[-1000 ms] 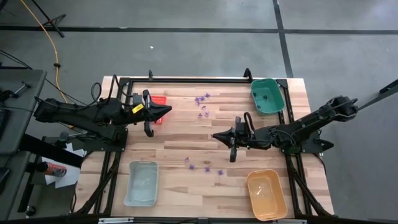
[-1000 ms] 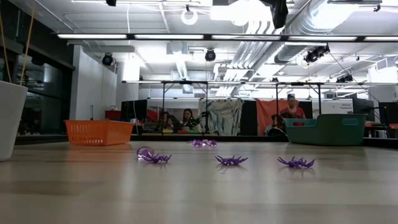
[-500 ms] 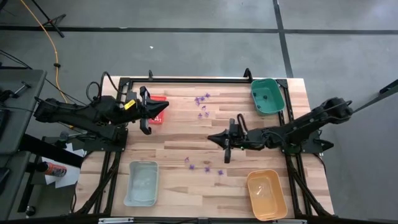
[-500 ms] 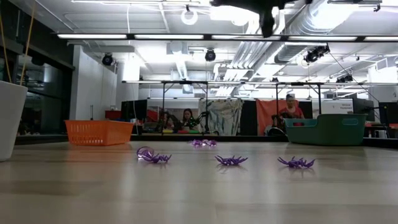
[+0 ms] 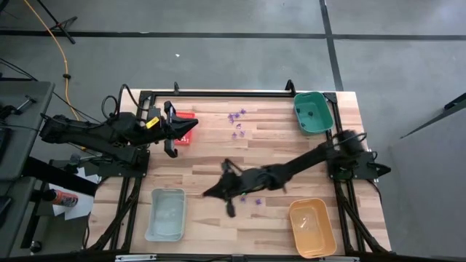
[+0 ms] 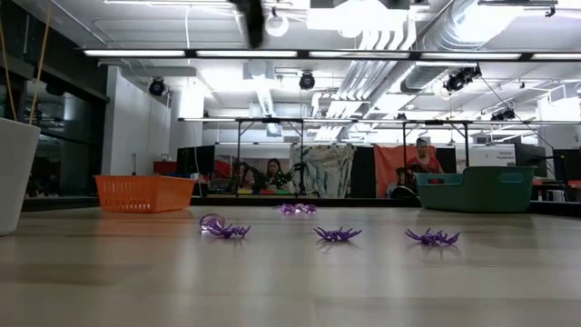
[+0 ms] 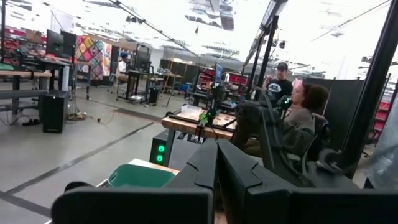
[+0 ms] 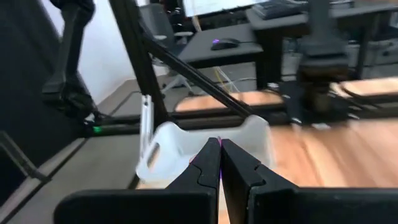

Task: Sort Halloween decoration
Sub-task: Put the violet hat toy into the gray bin

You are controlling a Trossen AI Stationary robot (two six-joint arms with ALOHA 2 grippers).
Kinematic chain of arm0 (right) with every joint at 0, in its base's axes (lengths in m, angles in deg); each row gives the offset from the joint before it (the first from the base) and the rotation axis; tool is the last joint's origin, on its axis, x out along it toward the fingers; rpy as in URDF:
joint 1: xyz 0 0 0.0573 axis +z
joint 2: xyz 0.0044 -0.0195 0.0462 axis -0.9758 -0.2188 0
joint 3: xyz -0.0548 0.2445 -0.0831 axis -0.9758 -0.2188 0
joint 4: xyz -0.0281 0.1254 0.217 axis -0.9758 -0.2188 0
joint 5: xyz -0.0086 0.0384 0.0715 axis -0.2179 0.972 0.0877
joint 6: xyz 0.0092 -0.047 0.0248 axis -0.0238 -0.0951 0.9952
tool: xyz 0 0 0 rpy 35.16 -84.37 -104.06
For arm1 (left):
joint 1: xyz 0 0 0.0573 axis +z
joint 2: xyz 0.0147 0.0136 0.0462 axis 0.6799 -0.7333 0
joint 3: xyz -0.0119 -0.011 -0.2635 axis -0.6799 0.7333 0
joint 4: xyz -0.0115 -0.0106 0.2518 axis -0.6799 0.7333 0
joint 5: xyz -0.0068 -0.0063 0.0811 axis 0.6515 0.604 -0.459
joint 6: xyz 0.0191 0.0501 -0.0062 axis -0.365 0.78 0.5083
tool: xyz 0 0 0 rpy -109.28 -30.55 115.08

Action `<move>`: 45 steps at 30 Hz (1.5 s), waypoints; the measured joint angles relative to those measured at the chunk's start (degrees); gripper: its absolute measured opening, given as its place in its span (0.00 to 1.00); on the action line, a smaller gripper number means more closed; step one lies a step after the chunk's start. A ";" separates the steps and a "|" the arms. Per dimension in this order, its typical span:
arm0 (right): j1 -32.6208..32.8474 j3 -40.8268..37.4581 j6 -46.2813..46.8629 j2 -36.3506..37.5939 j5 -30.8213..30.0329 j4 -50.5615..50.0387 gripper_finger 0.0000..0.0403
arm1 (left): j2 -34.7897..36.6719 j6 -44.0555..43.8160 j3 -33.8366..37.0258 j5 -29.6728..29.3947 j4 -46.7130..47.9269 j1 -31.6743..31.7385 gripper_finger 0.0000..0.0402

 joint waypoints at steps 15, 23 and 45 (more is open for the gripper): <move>0.00 36.73 0.44 -28.27 0.30 -6.72 0.00 | 0.00 -0.71 0.00 0.07 0.00 -0.02 0.00; 0.00 44.88 1.68 -34.84 0.26 -9.19 0.00 | 0.00 -1.49 0.00 0.08 -0.06 -0.01 0.00; -3.85 45.23 -0.75 -25.94 9.35 -30.87 0.46 | 0.00 -1.49 0.00 0.06 -0.03 0.00 0.00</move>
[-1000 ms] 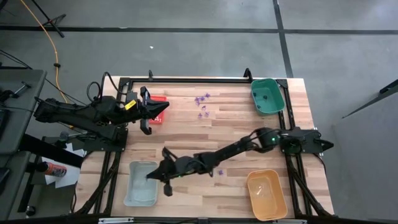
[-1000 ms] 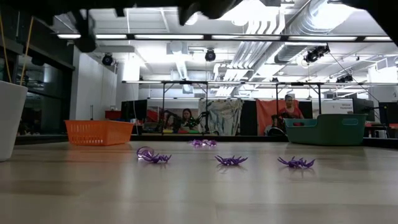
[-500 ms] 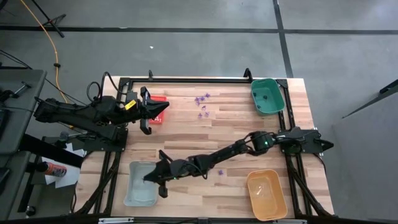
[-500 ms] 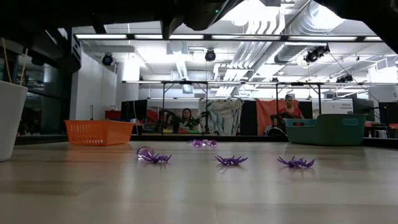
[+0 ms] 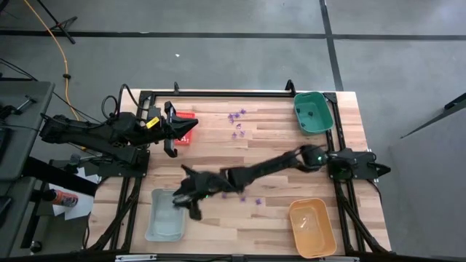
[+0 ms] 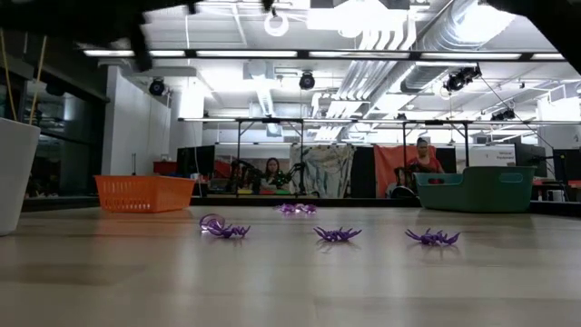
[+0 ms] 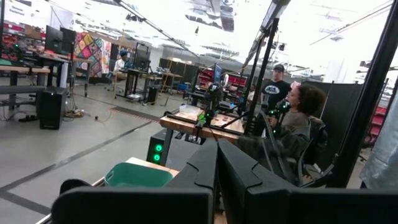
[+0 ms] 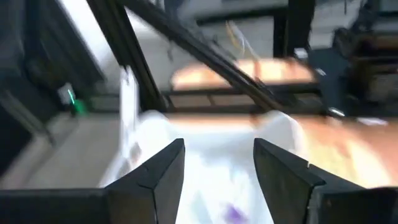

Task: Sort Halloween decoration
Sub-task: Put the violet hat toy into the gray bin

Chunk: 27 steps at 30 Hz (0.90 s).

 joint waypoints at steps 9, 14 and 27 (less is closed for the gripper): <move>-3.00 -3.41 -16.99 15.77 0.71 -41.40 0.47 | 0.00 0.00 0.00 -0.06 -0.02 -0.02 0.00; -3.27 -22.55 -14.10 28.38 -2.05 -43.89 0.47 | 0.00 -0.02 0.00 -0.08 0.10 -0.02 0.00; 6.13 -80.19 19.02 74.24 -23.94 3.95 0.47 | -0.02 1.55 0.00 -0.06 0.69 -0.02 0.00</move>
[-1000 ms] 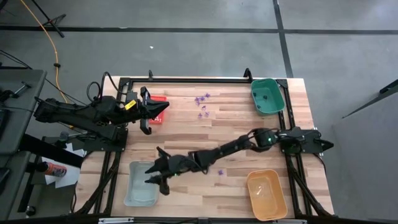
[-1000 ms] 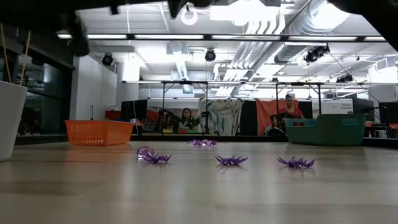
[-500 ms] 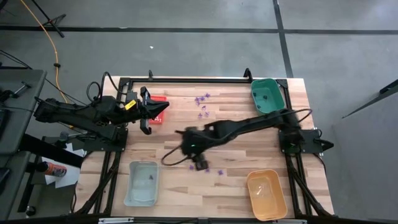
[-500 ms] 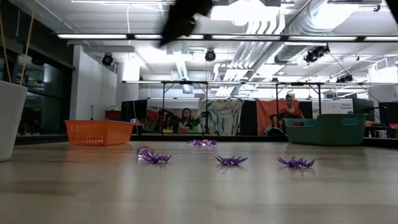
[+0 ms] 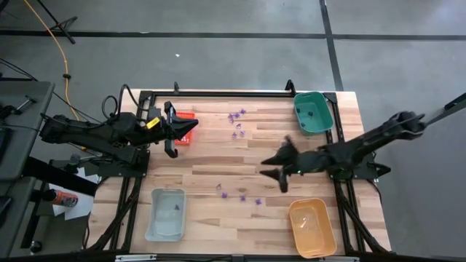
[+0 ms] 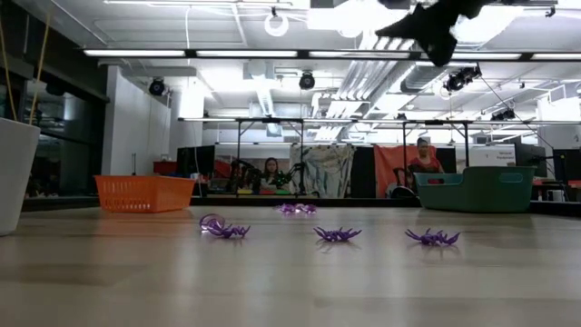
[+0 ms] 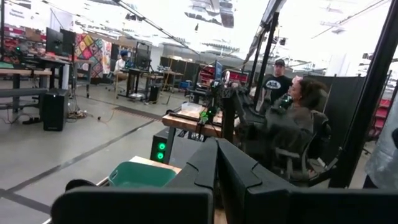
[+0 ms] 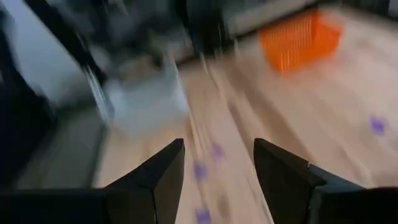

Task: Sort Halloween decoration
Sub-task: Put the violet hat toy into the gray bin

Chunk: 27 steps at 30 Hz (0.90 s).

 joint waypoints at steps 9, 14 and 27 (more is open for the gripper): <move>-1.46 -5.62 -9.13 6.43 -6.55 20.20 0.46 | 0.00 -0.52 0.00 0.21 2.40 0.02 0.00; -5.32 -5.62 -8.36 6.41 -8.37 21.83 0.37 | -0.07 -0.71 0.00 4.15 7.41 -0.02 0.00; -11.91 -5.61 -7.22 6.41 -7.54 20.52 0.01 | -5.83 -4.23 -0.01 8.42 14.24 -0.09 0.00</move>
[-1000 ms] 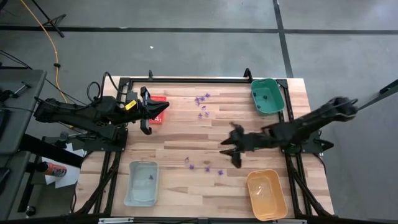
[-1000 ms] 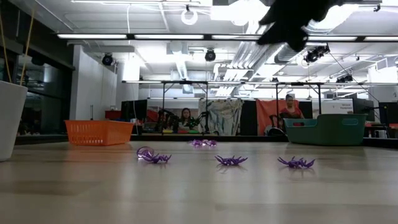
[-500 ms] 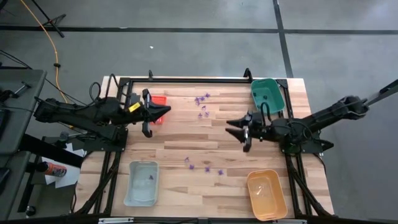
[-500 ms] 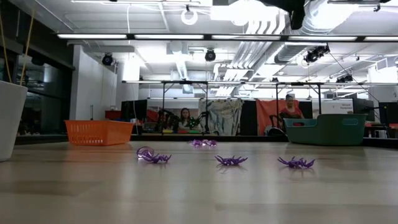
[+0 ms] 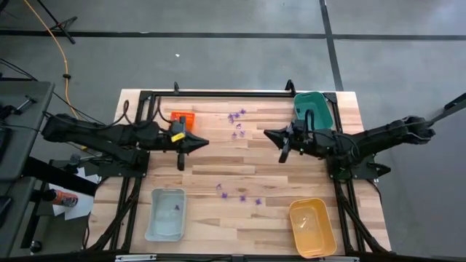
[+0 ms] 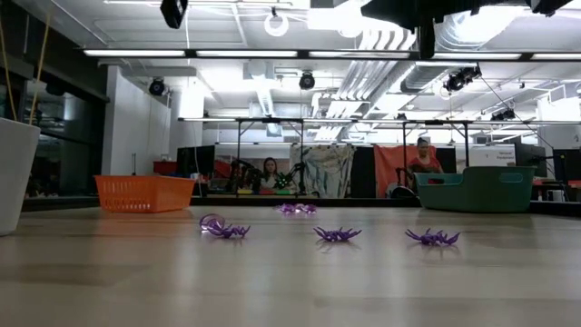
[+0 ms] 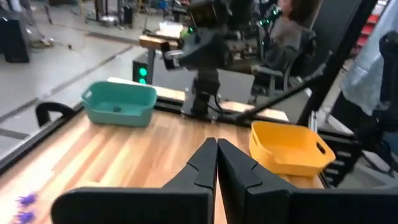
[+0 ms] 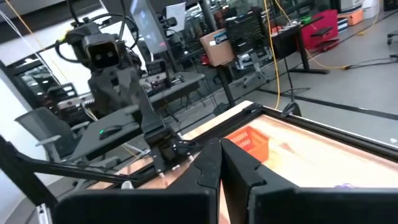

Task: Sort Halloween decoration
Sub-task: Put the violet hat toy into the gray bin

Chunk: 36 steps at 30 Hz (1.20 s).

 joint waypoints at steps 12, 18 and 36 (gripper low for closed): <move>-0.49 10.57 -8.16 -0.04 4.48 -13.12 0.00 | -3.82 -0.93 -0.02 2.85 0.10 0.00 0.00; -0.01 11.21 -8.06 -0.46 5.68 -13.01 0.00 | -2.85 1.24 -0.02 2.21 -6.67 0.00 0.00; 1.13 11.19 -9.13 -2.03 13.33 -12.59 0.00 | -2.74 4.71 -0.02 0.63 -11.51 0.44 0.00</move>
